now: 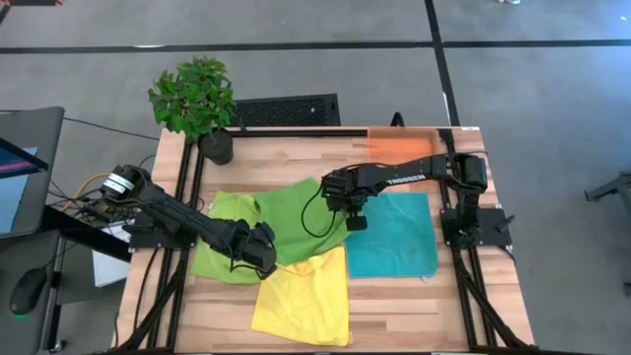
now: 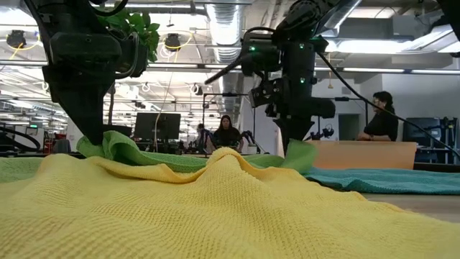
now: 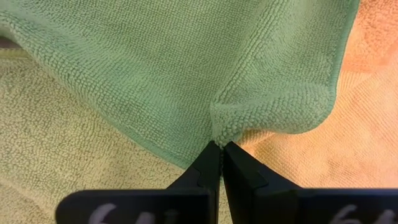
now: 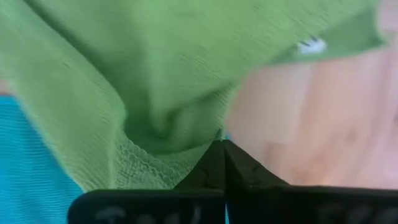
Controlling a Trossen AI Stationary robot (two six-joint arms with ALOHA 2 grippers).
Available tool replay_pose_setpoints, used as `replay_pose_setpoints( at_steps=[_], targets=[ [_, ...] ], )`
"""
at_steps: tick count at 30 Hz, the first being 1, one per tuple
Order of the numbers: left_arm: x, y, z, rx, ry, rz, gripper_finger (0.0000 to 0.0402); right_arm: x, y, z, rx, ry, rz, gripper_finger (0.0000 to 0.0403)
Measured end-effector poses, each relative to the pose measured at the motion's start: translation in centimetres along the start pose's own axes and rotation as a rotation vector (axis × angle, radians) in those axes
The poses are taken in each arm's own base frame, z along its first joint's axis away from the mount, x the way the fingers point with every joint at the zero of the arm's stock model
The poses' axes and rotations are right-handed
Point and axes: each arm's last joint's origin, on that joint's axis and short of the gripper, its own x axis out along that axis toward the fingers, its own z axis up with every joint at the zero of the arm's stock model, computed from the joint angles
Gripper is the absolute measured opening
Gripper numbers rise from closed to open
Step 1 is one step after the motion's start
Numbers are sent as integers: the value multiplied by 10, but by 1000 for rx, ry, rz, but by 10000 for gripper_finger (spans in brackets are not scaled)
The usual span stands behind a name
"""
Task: Fold microfiber towels
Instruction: Fold the green microfiber towel
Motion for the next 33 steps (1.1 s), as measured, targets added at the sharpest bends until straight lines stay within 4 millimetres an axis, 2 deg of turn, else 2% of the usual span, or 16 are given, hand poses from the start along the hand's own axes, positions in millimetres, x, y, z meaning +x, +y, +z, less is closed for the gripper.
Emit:
replay_pose_setpoints(
  at_steps=[15,26,33],
  targets=[
    [-1,-3,-5,-44,28,-21,0,-1,-6,-7,106,114,-256,4],
    [-3,-8,-14,-84,54,-40,0,-3,3,-9,99,153,-252,6],
    [-3,-8,-13,-76,32,-30,0,-2,4,-8,133,140,-237,36]
  ],
)
